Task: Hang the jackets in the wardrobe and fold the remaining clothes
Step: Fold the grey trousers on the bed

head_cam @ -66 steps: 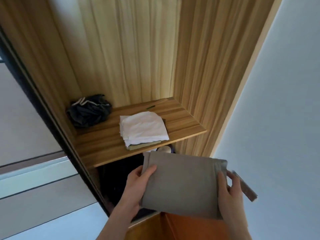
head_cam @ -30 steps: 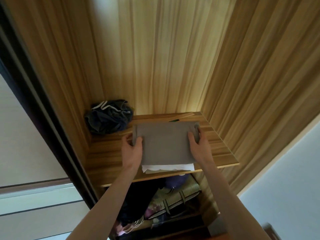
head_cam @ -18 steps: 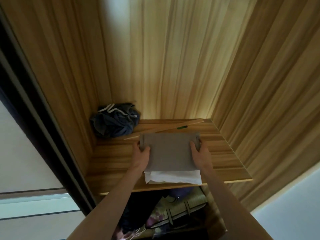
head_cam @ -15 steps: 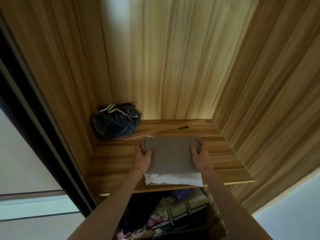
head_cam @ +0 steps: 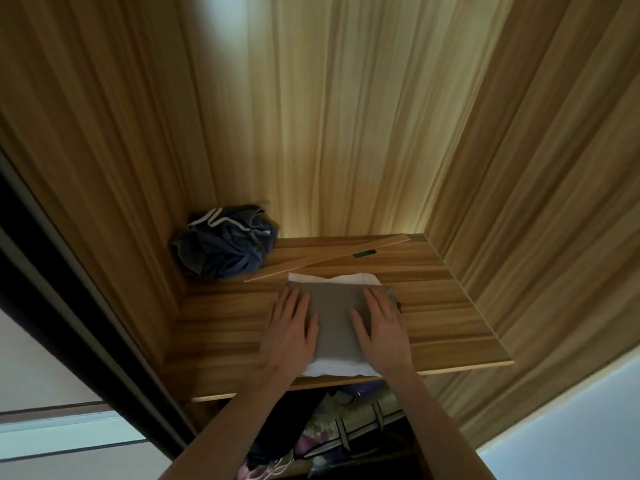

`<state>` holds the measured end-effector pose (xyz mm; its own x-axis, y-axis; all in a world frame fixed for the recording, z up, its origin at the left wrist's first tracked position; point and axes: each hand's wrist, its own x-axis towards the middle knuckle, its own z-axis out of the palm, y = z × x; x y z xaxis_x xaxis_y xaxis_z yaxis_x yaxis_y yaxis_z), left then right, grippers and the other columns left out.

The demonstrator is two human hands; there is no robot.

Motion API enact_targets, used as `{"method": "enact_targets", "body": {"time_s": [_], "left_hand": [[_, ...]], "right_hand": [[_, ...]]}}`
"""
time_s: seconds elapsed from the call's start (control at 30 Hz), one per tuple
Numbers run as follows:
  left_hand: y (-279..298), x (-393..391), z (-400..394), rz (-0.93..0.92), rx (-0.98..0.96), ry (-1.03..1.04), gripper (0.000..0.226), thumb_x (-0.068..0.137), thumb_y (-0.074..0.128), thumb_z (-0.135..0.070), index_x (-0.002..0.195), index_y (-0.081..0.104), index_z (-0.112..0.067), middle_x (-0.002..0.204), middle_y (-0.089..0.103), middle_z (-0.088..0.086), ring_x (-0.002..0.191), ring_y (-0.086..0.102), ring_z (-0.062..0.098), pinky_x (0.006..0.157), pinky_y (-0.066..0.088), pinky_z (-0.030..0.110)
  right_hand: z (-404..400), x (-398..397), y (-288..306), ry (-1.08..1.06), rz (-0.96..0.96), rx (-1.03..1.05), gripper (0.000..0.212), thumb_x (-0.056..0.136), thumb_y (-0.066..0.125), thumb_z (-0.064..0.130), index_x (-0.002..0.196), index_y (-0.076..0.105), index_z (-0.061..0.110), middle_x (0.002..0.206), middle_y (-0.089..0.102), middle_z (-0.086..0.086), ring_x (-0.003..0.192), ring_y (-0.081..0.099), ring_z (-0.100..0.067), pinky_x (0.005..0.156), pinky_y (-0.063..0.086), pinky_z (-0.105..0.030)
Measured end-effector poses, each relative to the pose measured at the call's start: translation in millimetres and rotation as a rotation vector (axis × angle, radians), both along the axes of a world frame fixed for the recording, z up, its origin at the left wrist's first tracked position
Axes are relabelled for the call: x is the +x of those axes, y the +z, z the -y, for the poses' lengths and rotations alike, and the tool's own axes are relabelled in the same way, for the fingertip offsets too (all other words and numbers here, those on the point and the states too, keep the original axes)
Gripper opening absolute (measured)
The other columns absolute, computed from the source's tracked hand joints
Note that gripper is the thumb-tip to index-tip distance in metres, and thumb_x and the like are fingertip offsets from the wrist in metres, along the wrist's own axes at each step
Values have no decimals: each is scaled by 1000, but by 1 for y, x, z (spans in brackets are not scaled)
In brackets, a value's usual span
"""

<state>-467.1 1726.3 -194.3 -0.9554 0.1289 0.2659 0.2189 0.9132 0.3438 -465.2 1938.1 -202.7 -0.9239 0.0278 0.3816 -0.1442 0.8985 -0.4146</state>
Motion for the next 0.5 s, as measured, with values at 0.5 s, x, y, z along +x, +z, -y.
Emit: {"method": "enact_targets", "body": {"time_s": [0.5], "left_hand": [[-2, 13, 16, 56, -31, -23, 73, 102, 9, -56, 161, 30, -17, 170, 23, 3, 158, 14, 18, 129, 13, 44]], "right_hand": [[4, 4, -5, -9, 26, 0, 78, 101, 27, 67, 153, 45, 12, 161, 43, -5, 152, 33, -20, 127, 22, -43]]}}
